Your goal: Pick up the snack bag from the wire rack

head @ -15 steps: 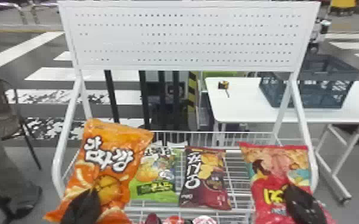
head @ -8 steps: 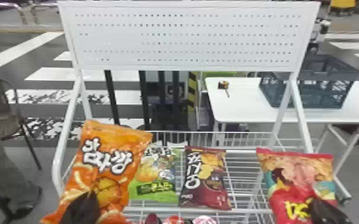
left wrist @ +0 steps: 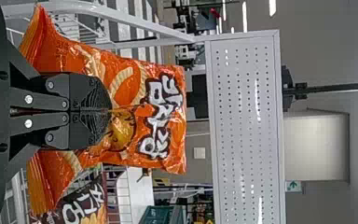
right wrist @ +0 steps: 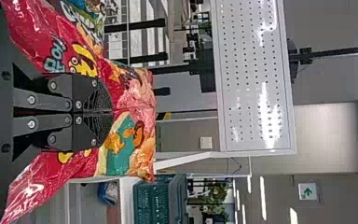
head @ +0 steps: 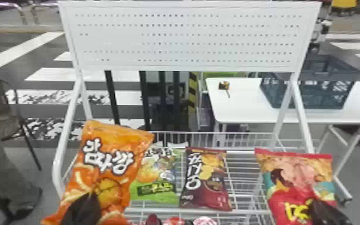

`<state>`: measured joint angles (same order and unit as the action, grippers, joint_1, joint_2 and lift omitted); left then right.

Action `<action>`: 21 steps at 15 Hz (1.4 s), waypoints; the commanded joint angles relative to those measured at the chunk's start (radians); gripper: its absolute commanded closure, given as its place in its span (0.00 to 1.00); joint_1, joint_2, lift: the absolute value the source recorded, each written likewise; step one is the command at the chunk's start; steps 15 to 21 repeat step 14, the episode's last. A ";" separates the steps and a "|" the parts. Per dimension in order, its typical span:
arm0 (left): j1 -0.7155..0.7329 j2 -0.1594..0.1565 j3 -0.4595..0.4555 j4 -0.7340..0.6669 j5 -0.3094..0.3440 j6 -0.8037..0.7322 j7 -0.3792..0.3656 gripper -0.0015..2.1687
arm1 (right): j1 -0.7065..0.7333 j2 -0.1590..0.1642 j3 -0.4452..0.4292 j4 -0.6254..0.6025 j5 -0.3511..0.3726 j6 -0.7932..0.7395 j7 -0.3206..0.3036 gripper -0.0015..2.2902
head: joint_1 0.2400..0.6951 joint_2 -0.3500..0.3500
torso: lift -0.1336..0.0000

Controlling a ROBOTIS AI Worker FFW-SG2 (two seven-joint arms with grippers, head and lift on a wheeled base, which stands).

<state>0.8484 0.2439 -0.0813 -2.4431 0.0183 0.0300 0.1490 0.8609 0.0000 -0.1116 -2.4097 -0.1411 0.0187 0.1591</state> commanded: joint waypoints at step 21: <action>-0.005 -0.003 0.002 -0.001 0.000 0.000 0.000 0.93 | 0.003 0.001 0.003 -0.014 0.005 0.014 0.013 0.89 | 0.57 0.50 | 1.00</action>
